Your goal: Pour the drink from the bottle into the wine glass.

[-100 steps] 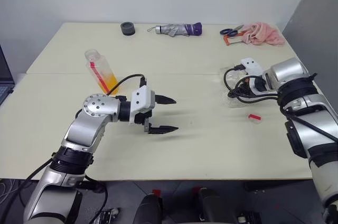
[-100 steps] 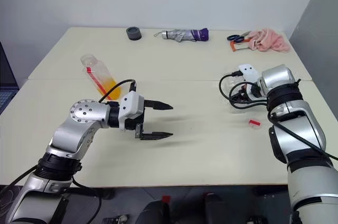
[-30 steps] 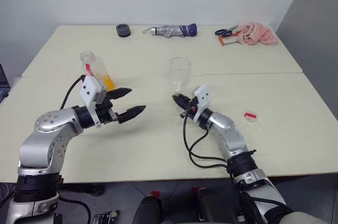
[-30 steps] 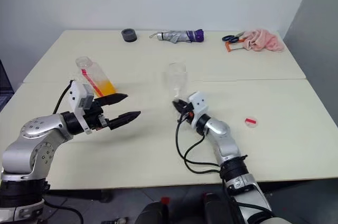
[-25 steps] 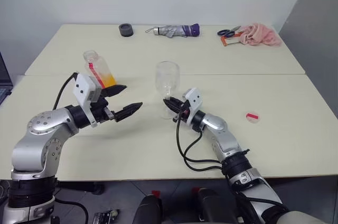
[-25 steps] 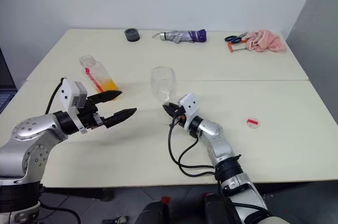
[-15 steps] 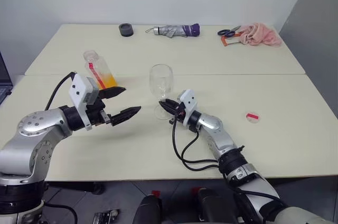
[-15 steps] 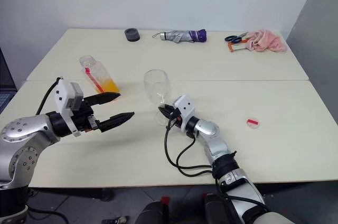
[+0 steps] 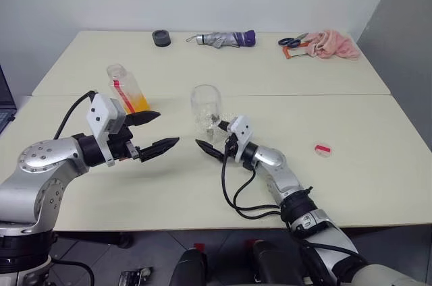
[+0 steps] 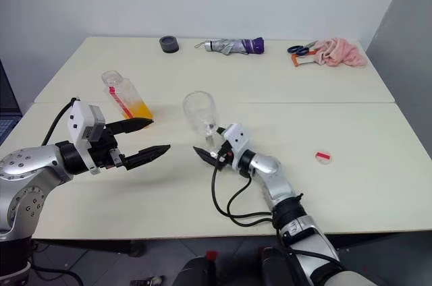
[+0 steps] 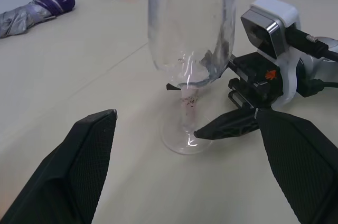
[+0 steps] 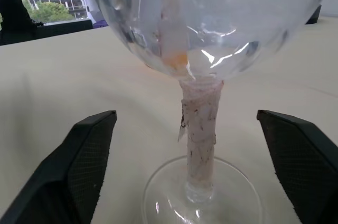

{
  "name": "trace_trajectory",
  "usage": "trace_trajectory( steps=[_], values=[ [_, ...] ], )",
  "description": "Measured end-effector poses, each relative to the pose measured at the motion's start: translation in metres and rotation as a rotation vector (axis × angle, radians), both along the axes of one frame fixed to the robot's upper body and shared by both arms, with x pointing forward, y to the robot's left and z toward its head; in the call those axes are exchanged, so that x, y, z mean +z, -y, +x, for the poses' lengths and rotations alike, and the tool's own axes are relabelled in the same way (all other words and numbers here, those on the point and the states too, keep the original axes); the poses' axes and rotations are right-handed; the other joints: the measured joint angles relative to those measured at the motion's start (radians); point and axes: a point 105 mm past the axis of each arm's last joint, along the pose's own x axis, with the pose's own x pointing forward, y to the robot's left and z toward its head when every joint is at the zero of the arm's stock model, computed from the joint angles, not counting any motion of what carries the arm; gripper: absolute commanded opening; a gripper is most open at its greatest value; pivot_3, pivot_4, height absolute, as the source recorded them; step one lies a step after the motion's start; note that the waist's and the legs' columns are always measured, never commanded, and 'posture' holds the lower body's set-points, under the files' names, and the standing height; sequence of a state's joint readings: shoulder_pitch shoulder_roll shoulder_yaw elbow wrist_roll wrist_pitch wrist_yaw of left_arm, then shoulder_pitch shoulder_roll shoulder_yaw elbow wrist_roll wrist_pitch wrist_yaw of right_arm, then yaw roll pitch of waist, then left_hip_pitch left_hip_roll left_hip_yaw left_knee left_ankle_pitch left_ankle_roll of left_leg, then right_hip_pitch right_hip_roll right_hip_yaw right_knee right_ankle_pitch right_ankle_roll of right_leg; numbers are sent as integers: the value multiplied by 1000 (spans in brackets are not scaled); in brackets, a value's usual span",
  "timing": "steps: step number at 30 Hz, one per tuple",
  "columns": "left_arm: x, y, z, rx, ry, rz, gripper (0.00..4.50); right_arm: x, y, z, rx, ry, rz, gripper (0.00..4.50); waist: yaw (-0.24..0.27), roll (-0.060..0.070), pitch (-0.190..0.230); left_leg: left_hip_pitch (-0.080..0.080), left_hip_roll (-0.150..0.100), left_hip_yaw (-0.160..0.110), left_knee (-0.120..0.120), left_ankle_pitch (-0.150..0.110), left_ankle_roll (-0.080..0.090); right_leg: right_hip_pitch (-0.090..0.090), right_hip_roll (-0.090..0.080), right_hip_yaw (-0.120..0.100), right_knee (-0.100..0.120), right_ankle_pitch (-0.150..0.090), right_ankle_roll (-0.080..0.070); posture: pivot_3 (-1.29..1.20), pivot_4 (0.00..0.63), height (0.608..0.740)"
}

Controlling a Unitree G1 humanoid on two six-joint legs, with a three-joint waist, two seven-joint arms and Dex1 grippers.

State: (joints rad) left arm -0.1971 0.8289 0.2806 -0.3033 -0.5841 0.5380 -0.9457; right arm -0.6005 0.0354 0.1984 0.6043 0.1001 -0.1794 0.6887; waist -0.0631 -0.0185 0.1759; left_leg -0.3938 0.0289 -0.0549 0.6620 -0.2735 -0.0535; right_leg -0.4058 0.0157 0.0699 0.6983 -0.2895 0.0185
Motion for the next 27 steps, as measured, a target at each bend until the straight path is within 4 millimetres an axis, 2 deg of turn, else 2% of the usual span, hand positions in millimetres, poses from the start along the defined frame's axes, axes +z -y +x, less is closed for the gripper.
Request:
trace_trajectory(
  steps=[6,12,16,19,22,24,27],
  values=[
    [-2,3,1,0,8,-21,4500,-9,20,-1,-13,-28,-48,4456,3,0,0,0,0,0,0,0,0,0,0,0,0,0,0,0,150,740],
    [-17,3,2,45,-12,-41,4500,-14,53,-14,-21,-62,-75,4456,6,0,0,0,0,0,0,0,0,0,0,0,0,0,0,0,150,740],
    [-45,-19,15,260,-34,-48,4500,-11,80,-38,13,-65,-138,4456,9,0,0,-1,0,0,0,0,0,0,-1,0,-1,0,0,0,150,740],
    [-69,-46,27,515,-22,-62,4500,0,90,-62,53,-44,-176,4456,10,0,0,-1,0,-1,1,0,0,0,-1,0,-1,0,0,0,150,740],
    [-93,-66,32,712,-44,-78,4500,9,92,-77,78,-23,-196,4456,10,-3,0,-1,-1,-2,1,0,0,1,-1,0,-1,0,0,0,150,740],
    [-98,-71,34,755,-37,-64,4500,14,91,-87,111,-10,-211,4456,12,-4,0,-1,-1,-2,1,0,0,1,0,-1,-1,0,0,0,150,740],
    [-91,-76,43,789,3,-70,4500,19,87,-97,151,2,-200,4456,18,-4,0,-1,-1,-2,1,0,0,1,0,-2,-1,0,0,0,150,740]
  ],
)
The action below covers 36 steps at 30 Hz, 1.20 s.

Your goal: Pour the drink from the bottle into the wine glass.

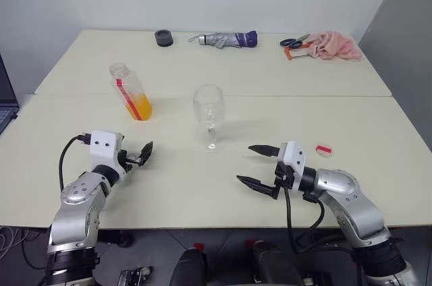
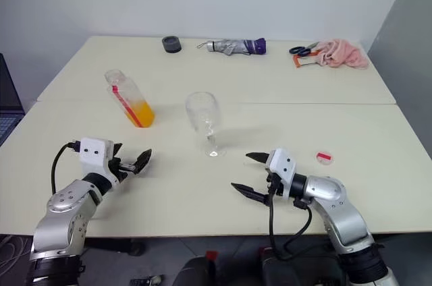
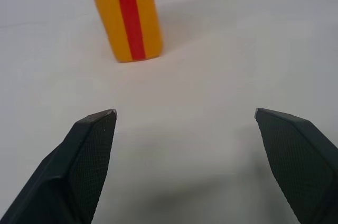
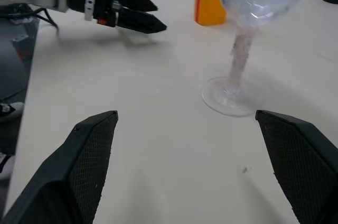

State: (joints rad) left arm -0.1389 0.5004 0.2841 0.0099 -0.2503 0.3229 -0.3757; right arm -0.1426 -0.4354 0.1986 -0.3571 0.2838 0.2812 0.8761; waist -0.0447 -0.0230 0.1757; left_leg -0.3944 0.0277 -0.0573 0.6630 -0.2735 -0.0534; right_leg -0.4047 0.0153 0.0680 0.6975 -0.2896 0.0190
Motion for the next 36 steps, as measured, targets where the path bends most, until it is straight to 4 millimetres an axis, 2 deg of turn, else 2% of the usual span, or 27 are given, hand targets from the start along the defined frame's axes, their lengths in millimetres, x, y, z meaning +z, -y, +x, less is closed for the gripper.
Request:
trace_trajectory(
  steps=[6,13,16,21,30,36],
  values=[
    [10,-12,16,45,43,-9,4500,0,-4,-9,46,-21,-7,4456,4,0,0,0,0,1,0,0,0,0,0,0,0,0,0,0,150,740],
    [34,-18,38,34,87,0,4500,11,-8,-6,52,12,8,4456,7,0,0,0,-1,1,0,0,0,0,0,0,0,0,0,0,150,740],
    [36,-20,47,20,79,6,4500,15,-10,-3,54,29,9,4456,7,-1,0,0,-1,0,0,0,0,0,1,-1,0,0,0,0,150,740],
    [43,-18,62,-14,85,11,4500,21,-12,2,54,46,11,4456,11,-1,0,-1,-1,0,0,0,0,0,1,-2,0,0,0,0,150,740],
    [49,-14,79,-48,87,20,4500,20,-12,3,36,38,11,4456,12,-1,0,-2,-1,0,1,0,0,0,1,-2,0,0,0,0,150,740],
    [59,-10,91,-65,111,14,4500,17,-12,2,35,33,7,4456,12,-1,0,-2,-2,0,1,0,0,0,1,-3,0,0,0,0,150,740]
  ],
)
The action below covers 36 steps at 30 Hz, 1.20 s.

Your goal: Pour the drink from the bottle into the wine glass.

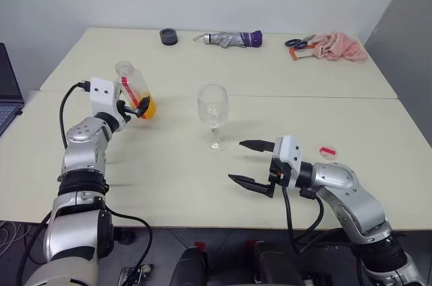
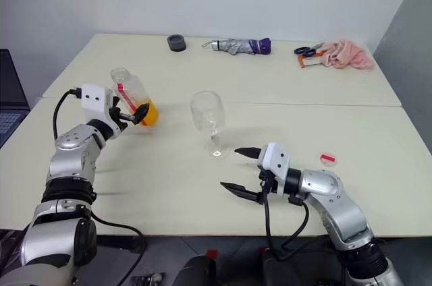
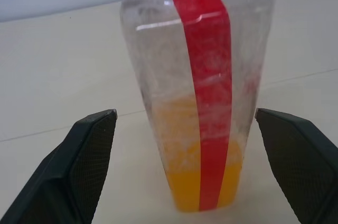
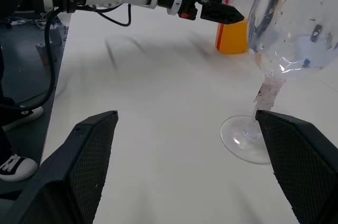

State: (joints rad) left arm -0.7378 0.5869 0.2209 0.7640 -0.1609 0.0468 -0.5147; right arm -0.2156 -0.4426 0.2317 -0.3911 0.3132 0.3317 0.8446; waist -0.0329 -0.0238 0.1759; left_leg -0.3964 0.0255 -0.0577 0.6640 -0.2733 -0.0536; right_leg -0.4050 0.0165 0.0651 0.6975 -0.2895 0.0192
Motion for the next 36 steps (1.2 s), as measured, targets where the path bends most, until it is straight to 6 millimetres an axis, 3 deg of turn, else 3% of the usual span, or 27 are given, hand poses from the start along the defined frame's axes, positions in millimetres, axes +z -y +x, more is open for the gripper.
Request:
trace_trajectory(
  steps=[1,4,10,12,17,20,23,27,32,36],
  values=[
    [1,0,1,-1,5,2,4500,-2,0,-1,0,-4,-3,4456,0,0,0,0,0,0,0,0,0,0,0,0,0,0,0,0,150,740],
    [0,3,4,-14,-1,0,3864,-5,1,-3,-3,-1,-9,4500,0,0,0,0,0,0,0,0,0,0,0,0,0,0,0,0,150,740],
    [-4,10,8,-37,-10,-16,2026,-7,2,-5,-3,24,-8,4500,0,0,0,0,0,0,1,0,0,0,0,0,0,0,0,0,150,740],
    [-4,11,8,-40,-10,-17,1711,-8,3,-6,-6,35,-11,4500,0,0,0,0,0,-1,1,0,0,0,0,0,0,0,0,0,150,740],
    [-4,13,8,-59,-11,-21,1683,-9,4,-6,-17,55,-18,4500,1,0,0,-1,0,-1,1,0,0,0,0,-1,0,0,0,0,150,740],
    [-2,25,6,-117,1,-11,1683,-8,5,-4,-37,66,-9,4500,1,0,0,-1,0,-1,1,0,0,0,0,-1,0,0,0,0,150,740],
    [9,53,1,-236,48,58,1683,-3,10,1,-77,81,4,4500,2,0,0,-2,1,-2,1,0,-1,0,-1,-1,0,0,0,0,150,740],
    [34,72,-6,-300,139,136,1682,5,15,6,-122,100,39,4500,0,0,0,-1,1,-2,1,0,-1,0,-1,0,0,0,0,0,150,740],
    [62,83,-20,-349,253,334,1681,31,18,12,-140,128,108,4500,-1,0,0,-1,1,-1,1,0,-1,0,-1,0,0,0,0,0,150,740],
    [66,90,-25,-376,299,471,1681,43,15,16,-153,116,172,4500,1,0,0,-1,1,-1,1,0,-1,0,0,0,1,0,0,0,150,740]
  ],
)
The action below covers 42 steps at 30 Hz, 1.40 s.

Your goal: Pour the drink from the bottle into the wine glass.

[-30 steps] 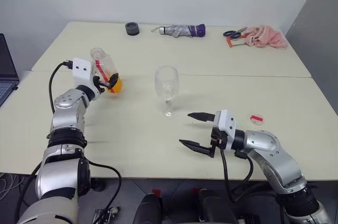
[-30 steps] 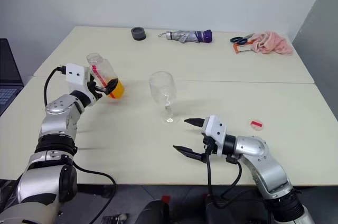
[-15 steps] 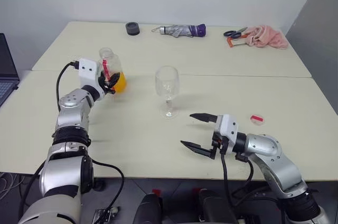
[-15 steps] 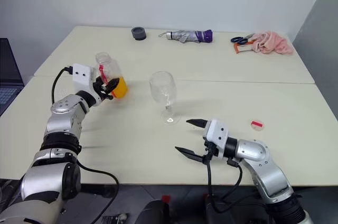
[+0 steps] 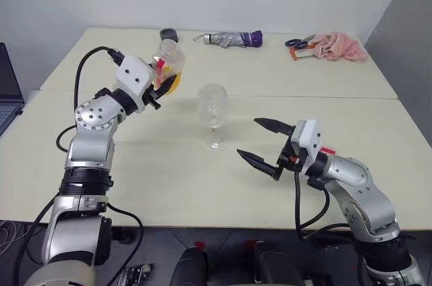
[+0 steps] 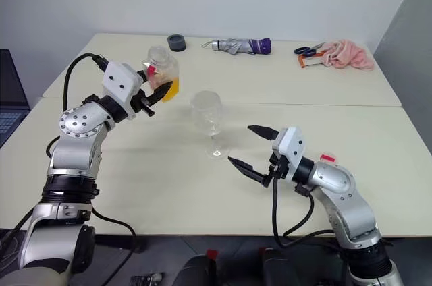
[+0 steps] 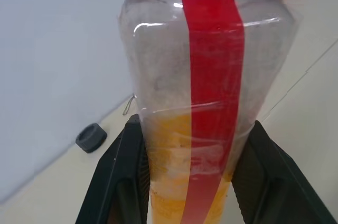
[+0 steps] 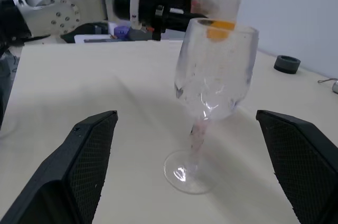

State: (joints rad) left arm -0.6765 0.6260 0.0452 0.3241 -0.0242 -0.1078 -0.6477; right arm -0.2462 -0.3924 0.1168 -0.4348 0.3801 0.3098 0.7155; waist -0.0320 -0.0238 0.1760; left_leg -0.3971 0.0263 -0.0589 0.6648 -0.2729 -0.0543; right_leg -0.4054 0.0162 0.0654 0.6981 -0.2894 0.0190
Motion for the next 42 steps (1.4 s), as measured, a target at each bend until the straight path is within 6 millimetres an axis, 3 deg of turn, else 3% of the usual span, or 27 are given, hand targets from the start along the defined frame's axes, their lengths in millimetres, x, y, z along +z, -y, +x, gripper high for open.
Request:
trace_trajectory(
  steps=[4,10,26,35,42],
  values=[
    [5,15,-3,-45,86,137,1681,18,-1,8,-33,33,59,4500,1,0,0,-1,0,0,0,0,0,0,0,0,0,0,0,0,150,740],
    [18,30,-2,-95,204,259,1681,19,-5,12,-47,-14,92,4500,1,0,0,-1,0,0,0,0,0,0,0,0,0,0,0,0,150,740],
    [17,26,1,-118,367,514,1681,23,-9,15,-75,1,107,4500,0,0,0,-1,-1,1,0,0,0,-1,0,0,0,0,0,0,150,740],
    [35,27,-3,-118,499,585,1681,22,-11,14,-70,1,98,4500,0,0,0,-1,-1,1,0,0,0,-1,0,0,0,0,0,0,150,740],
    [35,31,-3,-117,556,648,1681,19,-14,14,-69,-1,87,4500,0,0,0,-1,-1,1,0,0,0,-1,0,-1,0,0,0,0,150,740]
  ],
)
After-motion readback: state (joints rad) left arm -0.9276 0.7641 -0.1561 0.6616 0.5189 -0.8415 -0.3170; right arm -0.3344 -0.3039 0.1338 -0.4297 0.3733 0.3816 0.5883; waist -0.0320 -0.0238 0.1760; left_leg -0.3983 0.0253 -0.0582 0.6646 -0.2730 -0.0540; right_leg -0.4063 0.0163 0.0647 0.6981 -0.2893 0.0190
